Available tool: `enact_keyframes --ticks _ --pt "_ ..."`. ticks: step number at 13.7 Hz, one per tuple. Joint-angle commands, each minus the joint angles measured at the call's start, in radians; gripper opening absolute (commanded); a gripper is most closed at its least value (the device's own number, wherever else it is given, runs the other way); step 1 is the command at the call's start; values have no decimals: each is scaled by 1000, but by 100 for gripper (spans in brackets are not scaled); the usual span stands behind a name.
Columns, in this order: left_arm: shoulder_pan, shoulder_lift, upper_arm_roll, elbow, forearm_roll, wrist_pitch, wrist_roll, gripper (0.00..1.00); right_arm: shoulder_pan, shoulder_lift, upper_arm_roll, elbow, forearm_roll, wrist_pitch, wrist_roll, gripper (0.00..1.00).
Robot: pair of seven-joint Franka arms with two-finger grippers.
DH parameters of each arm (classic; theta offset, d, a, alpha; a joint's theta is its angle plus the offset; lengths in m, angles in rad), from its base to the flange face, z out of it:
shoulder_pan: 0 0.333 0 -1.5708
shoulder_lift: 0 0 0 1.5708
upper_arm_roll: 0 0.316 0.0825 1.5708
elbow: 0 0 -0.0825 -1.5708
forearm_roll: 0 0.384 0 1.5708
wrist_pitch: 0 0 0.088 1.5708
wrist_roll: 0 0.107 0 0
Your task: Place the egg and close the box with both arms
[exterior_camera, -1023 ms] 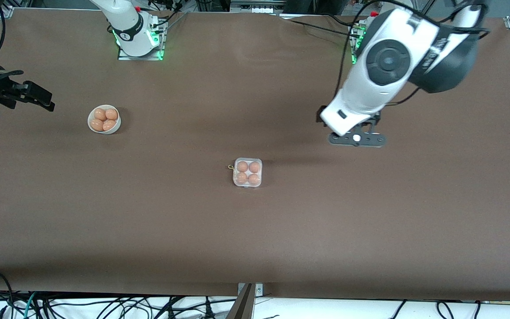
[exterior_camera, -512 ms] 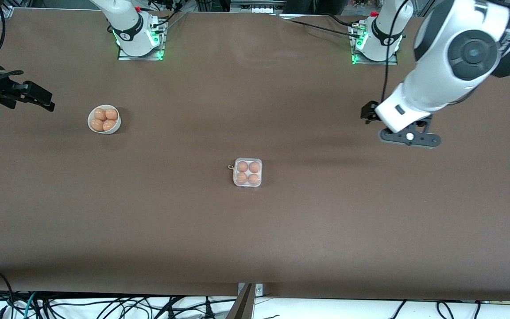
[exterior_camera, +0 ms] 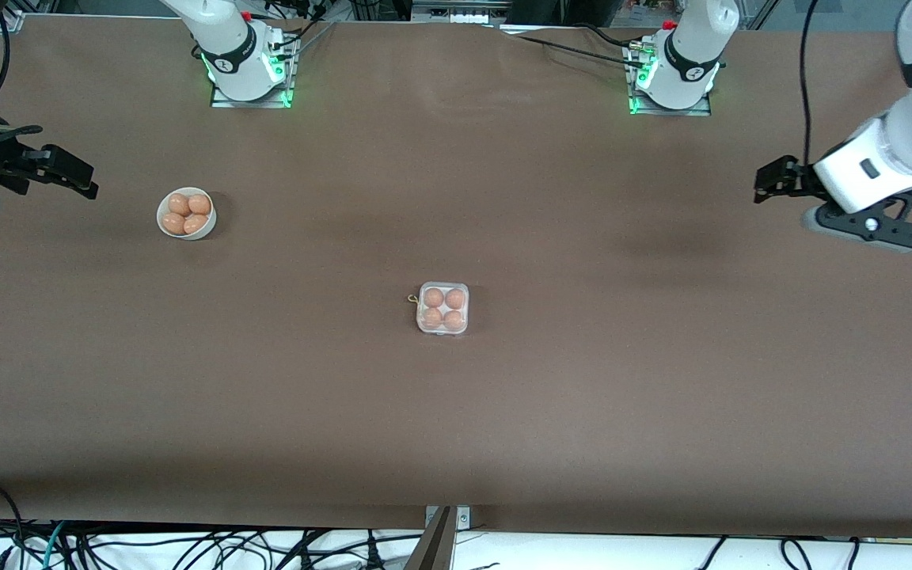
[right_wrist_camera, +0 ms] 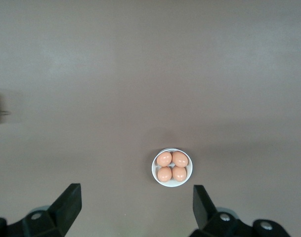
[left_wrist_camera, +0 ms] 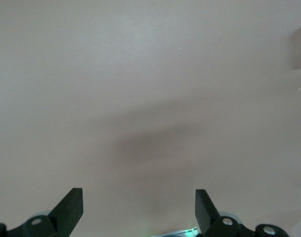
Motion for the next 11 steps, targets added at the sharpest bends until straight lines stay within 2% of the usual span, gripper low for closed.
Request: enact_keyframes --ticks 1,4,8,11 --pt "41 -29 -7 -36 -17 -2 56 100 0 1 1 14 13 -7 -8 100" --pt "72 -41 -41 -29 -1 -48 58 100 0 1 -1 14 13 -7 -8 100" --pt "40 -45 -29 -12 16 -88 44 100 0 1 1 14 13 -7 -8 100" --pt "52 -38 -35 -9 17 -89 41 100 0 1 1 14 13 -7 -8 100"
